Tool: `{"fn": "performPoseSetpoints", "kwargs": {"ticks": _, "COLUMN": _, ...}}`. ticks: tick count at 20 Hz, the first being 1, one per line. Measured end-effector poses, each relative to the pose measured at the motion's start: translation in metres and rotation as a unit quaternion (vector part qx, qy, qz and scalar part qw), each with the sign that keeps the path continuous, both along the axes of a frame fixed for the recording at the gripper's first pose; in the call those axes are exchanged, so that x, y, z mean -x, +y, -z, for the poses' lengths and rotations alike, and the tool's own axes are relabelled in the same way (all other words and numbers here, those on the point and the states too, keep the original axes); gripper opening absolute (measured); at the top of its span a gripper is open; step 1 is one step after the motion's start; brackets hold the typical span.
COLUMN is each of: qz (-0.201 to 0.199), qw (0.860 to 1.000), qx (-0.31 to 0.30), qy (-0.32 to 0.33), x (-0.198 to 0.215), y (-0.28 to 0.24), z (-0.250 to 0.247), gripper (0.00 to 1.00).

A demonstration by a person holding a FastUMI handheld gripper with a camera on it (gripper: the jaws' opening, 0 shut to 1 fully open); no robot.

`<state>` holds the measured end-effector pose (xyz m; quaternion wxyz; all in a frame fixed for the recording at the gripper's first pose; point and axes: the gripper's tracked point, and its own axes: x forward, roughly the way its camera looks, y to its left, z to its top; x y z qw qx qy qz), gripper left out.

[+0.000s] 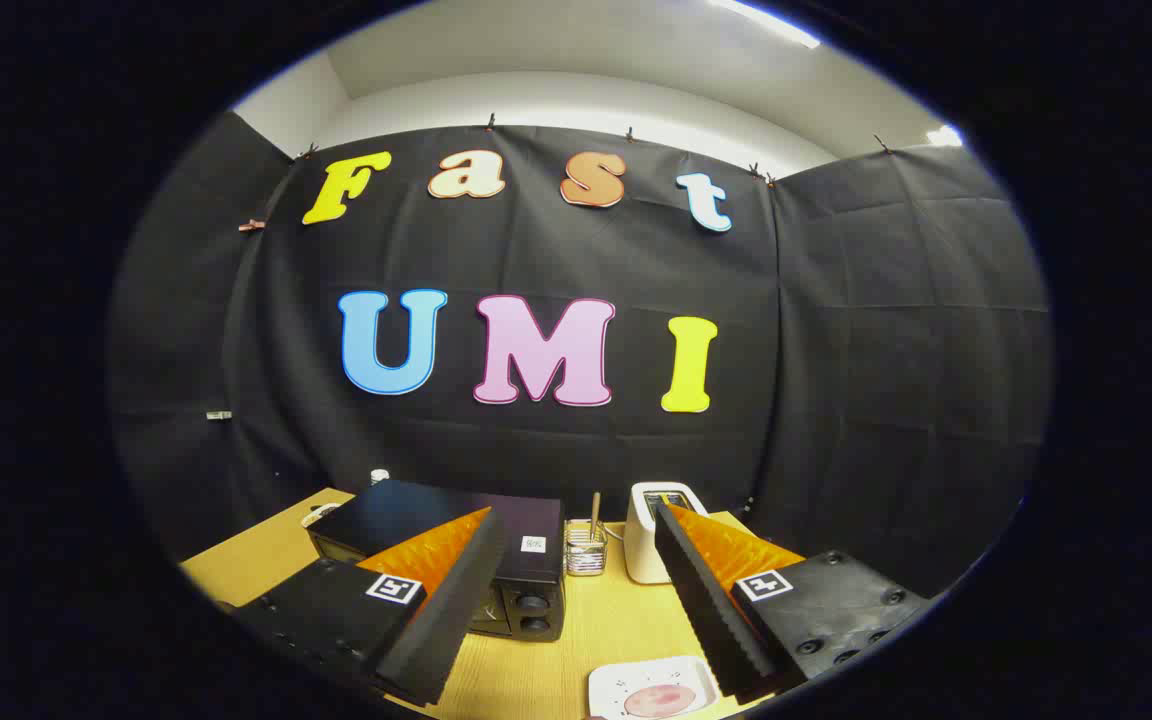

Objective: Open the toaster oven, put the food inside, and close the toaster oven door.

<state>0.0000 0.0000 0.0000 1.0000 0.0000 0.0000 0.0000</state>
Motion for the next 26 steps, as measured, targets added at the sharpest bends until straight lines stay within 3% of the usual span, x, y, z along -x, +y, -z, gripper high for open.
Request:
{"fn": "performPoseSetpoints", "kwargs": {"ticks": 14, "qz": -0.012, "qw": 1.000, "qx": -0.009, "qy": 0.005, "x": 0.014, "y": 0.007, "z": -0.001, "gripper": 0.98}}
{"fn": "performPoseSetpoints", "kwargs": {"ticks": 26, "qz": -0.053, "qw": 0.997, "qx": -0.026, "qy": 0.050, "x": -0.002, "y": 0.062, "z": 0.030, "gripper": 0.98}}
